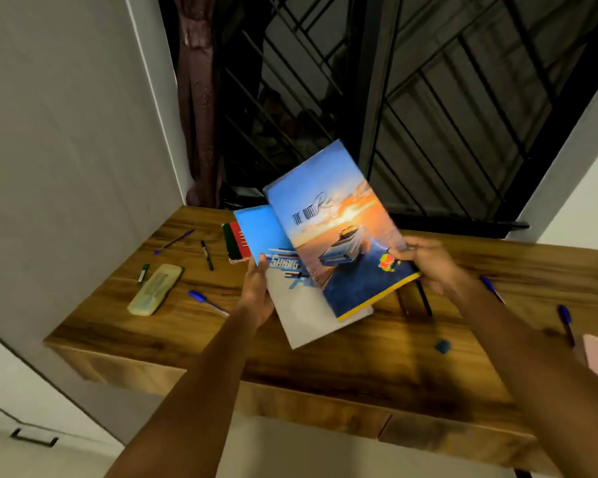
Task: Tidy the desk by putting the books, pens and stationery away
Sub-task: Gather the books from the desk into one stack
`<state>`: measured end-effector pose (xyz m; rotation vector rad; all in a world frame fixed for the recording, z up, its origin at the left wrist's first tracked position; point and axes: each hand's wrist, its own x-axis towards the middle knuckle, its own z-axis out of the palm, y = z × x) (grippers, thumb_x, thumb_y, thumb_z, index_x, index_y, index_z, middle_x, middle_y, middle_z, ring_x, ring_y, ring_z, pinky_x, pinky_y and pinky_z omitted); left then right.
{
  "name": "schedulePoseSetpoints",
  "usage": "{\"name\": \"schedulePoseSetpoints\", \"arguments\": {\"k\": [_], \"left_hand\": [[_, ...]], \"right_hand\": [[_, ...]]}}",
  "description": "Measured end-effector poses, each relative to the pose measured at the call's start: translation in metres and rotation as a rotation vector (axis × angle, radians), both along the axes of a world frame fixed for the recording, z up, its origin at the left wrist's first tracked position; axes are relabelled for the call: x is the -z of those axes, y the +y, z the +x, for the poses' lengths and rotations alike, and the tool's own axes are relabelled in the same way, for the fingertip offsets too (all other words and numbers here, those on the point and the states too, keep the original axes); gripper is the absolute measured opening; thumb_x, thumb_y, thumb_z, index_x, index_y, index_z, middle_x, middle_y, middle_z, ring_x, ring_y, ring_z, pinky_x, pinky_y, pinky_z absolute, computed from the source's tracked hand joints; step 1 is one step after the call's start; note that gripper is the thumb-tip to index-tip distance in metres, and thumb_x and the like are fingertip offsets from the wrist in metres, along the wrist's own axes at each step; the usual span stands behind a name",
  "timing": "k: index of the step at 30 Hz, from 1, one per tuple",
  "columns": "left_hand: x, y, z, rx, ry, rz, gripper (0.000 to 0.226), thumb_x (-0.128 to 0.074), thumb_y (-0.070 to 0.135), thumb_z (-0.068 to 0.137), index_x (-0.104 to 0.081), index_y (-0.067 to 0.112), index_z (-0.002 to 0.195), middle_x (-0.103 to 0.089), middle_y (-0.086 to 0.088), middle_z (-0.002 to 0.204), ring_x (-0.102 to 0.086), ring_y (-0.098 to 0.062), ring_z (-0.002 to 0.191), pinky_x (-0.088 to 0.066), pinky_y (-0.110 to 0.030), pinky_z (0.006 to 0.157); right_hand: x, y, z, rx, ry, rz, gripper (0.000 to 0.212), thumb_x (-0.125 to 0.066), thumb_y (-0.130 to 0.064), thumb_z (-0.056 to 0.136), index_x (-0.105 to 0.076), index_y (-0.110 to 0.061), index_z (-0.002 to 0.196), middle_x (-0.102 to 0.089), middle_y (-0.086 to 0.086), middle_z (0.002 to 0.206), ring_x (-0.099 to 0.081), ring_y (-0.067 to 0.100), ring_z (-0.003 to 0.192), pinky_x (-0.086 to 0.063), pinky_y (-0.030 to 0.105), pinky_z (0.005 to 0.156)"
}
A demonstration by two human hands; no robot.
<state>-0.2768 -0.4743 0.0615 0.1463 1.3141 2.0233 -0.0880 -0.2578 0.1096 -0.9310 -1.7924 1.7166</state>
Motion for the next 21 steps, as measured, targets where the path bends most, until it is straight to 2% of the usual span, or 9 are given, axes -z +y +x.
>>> {"name": "schedulePoseSetpoints", "arguments": {"k": [2,6,9,10,13,16,19,21], "left_hand": [[-0.004,0.007,0.004,-0.018,-0.024,0.003,0.042,-0.04,0.038,0.099,-0.041,0.015,0.133,-0.062,-0.011,0.095,-0.062,-0.022,0.077,-0.052,-0.036,0.062],[-0.002,0.011,0.001,-0.032,-0.04,0.011,0.043,-0.038,0.041,0.099,-0.045,0.017,0.134,-0.061,-0.015,0.124,-0.062,-0.029,0.103,-0.054,-0.038,0.072],[-0.004,0.008,0.001,-0.011,-0.017,0.036,0.042,-0.034,0.04,0.1,-0.045,0.017,0.133,-0.061,-0.013,0.126,-0.063,-0.031,0.107,-0.054,-0.041,0.079],[-0.005,0.007,0.002,-0.01,-0.013,0.032,0.041,-0.035,0.039,0.1,-0.044,0.017,0.133,-0.061,-0.012,0.126,-0.063,-0.03,0.106,-0.055,-0.04,0.077],[-0.008,0.007,0.001,-0.044,0.014,-0.021,0.042,-0.046,0.034,0.097,-0.04,0.021,0.137,-0.06,-0.011,0.127,-0.064,-0.03,0.105,-0.058,-0.04,0.073],[-0.01,0.006,-0.001,-0.054,0.006,-0.055,0.052,-0.053,0.03,0.093,-0.034,0.025,0.142,-0.058,-0.012,0.131,-0.064,-0.031,0.106,-0.059,-0.043,0.072],[-0.01,0.0,-0.001,-0.034,0.014,-0.058,0.042,-0.048,0.027,0.097,-0.039,0.019,0.137,-0.06,-0.012,0.127,-0.066,-0.027,0.098,-0.059,-0.035,0.059],[-0.008,-0.003,-0.002,-0.033,0.003,-0.045,0.042,-0.048,0.028,0.097,-0.039,0.016,0.136,-0.06,-0.014,0.126,-0.066,-0.028,0.097,-0.058,-0.034,0.057]], "right_hand": [[0.014,-0.015,-0.012,-0.02,-0.007,-0.012,0.033,-0.062,0.009,0.08,-0.064,-0.002,0.111,-0.072,-0.01,0.063,-0.066,0.003,0.055,-0.056,0.022,0.063],[0.034,-0.035,-0.021,-0.032,-0.023,-0.047,0.032,-0.066,0.007,0.078,-0.068,-0.006,0.107,-0.072,-0.01,0.064,-0.066,0.005,0.056,-0.055,0.027,0.069],[0.041,-0.041,-0.023,-0.035,-0.016,-0.097,0.031,-0.067,0.008,0.078,-0.07,-0.009,0.104,-0.074,-0.007,0.071,-0.07,0.009,0.063,-0.057,0.028,0.067],[0.043,-0.043,-0.023,-0.034,-0.017,-0.109,0.03,-0.067,0.007,0.077,-0.07,-0.007,0.104,-0.075,-0.004,0.076,-0.072,0.014,0.069,-0.058,0.03,0.068],[0.045,-0.051,-0.024,-0.047,-0.032,-0.105,0.029,-0.07,0.006,0.076,-0.071,-0.003,0.104,-0.074,0.01,0.095,-0.07,0.029,0.087,-0.055,0.045,0.087],[0.043,-0.055,-0.025,-0.077,-0.059,-0.067,0.028,-0.071,0.005,0.076,-0.071,-0.004,0.102,-0.073,0.011,0.099,-0.069,0.03,0.091,-0.053,0.046,0.092],[0.039,-0.052,-0.029,-0.076,-0.076,-0.005,0.034,-0.075,0.001,0.074,-0.07,-0.008,0.107,-0.072,0.01,0.106,-0.068,0.029,0.097,-0.052,0.045,0.094],[0.035,-0.05,-0.033,-0.068,-0.105,0.021,0.037,-0.075,-0.002,0.074,-0.07,-0.013,0.109,-0.072,0.007,0.109,-0.068,0.026,0.099,-0.052,0.045,0.094]]}}
